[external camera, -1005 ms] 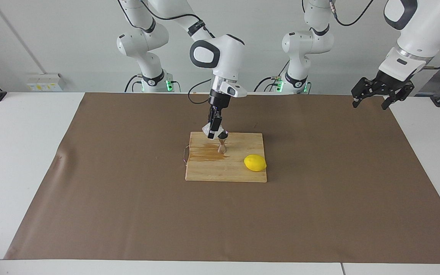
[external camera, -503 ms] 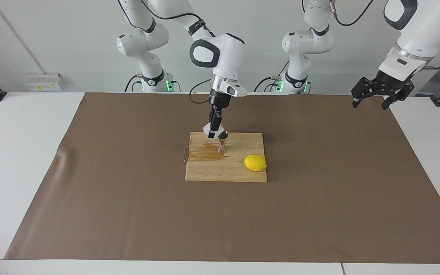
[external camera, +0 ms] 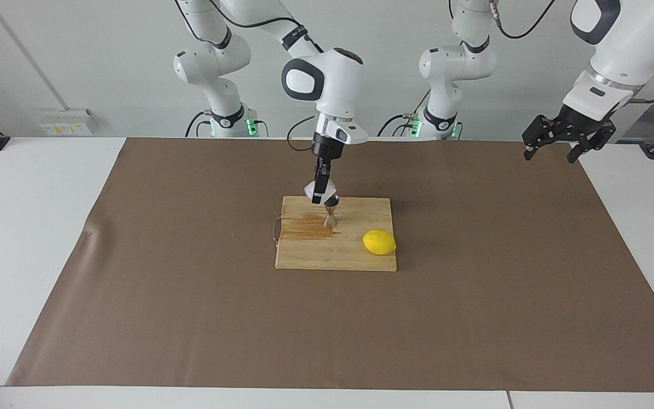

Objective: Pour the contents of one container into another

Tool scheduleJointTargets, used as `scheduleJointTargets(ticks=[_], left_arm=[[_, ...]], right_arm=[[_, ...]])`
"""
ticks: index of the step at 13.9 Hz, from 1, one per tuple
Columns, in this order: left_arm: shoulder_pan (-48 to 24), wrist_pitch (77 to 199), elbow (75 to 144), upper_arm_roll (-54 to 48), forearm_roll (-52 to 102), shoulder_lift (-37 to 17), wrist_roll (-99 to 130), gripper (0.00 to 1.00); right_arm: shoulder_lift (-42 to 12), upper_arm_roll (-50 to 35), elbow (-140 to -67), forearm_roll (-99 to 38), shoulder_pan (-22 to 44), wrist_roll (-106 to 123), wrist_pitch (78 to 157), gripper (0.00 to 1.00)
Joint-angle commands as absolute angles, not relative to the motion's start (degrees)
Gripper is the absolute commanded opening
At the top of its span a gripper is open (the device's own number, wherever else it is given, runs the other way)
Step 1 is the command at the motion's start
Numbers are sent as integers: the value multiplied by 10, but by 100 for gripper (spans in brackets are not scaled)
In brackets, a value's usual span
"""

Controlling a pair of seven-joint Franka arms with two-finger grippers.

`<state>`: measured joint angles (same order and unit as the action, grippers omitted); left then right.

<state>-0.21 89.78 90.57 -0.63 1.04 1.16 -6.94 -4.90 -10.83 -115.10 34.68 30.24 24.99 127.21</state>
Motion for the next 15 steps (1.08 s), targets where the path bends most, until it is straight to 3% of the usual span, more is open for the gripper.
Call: scheduleJointTargets(ticks=[1, 10, 15], left_arm=[[4, 898, 925, -10, 9, 28, -73, 100], [4, 898, 925, -10, 9, 28, -73, 100], [4, 898, 925, -10, 9, 28, -73, 100]], right_arm=[[-39, -113, -1150, 319, 287, 256, 1276, 35], [-12, -113, -1154, 197, 224, 346, 1274, 35], [-16, -113, -1172, 111, 161, 414, 1326, 35]])
